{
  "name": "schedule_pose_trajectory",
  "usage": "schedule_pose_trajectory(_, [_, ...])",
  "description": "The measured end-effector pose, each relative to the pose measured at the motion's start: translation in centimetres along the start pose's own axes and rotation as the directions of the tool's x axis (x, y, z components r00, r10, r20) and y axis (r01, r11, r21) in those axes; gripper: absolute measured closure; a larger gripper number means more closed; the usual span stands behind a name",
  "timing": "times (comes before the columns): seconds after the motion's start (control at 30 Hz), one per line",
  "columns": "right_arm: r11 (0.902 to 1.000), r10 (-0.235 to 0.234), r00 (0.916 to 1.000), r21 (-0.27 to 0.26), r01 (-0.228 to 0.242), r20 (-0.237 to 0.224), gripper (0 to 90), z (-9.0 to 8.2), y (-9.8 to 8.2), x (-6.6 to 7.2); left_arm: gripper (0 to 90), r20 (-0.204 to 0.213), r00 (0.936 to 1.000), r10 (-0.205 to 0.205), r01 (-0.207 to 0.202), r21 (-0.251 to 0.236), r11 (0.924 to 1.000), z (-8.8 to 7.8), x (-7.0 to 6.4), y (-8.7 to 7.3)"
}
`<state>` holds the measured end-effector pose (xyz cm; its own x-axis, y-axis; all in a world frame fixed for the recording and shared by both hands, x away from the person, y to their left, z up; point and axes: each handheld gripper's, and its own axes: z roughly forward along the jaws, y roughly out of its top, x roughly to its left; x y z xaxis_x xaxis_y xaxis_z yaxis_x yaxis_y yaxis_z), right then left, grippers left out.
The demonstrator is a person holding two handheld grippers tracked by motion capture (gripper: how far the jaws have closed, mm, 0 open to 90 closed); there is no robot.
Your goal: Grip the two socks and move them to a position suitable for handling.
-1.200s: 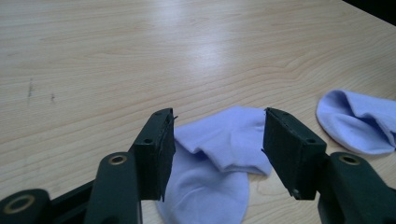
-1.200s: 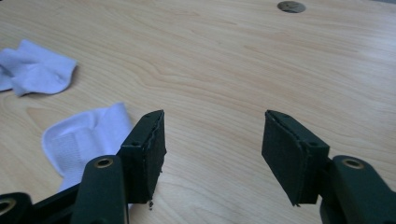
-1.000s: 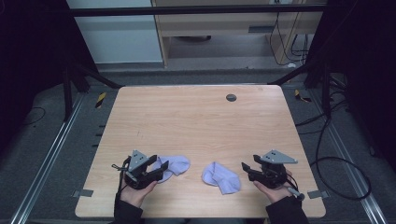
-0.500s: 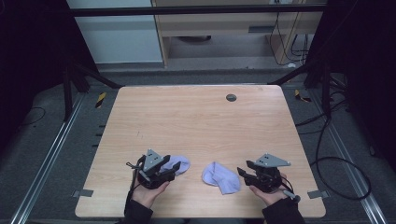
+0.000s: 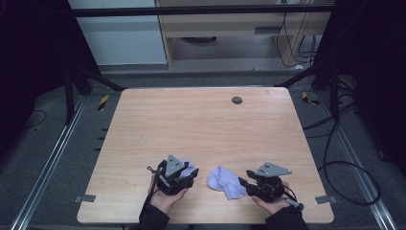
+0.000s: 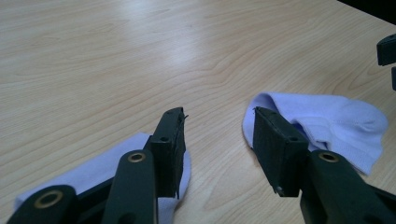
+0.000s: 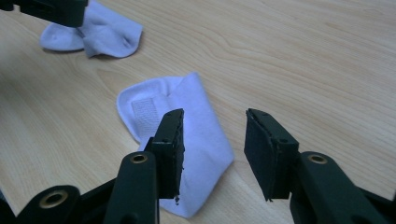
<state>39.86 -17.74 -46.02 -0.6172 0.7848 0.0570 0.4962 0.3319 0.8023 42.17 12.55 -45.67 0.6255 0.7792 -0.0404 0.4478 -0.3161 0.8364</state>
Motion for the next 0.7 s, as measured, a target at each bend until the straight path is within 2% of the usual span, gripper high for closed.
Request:
schedule_pose_trajectory(0.43, [0.9997, -0.011, 0.9995, 0.02, 0.012, -0.03, 58.9, 0.7, -0.5, 1.0, 54.6, 0.004, 0.9997, 0.023, -0.023, 0.033, 0.9992, 1.9, -1.2, 0.0])
schedule_pose_trajectory(0.7, [0.9988, -0.022, 0.9984, 0.042, 0.024, -0.052, 60.1, 1.3, -1.0, 1.6, 56.2, 0.019, 0.999, 0.041, -0.043, 0.072, 0.9965, 3.3, -2.2, -0.5])
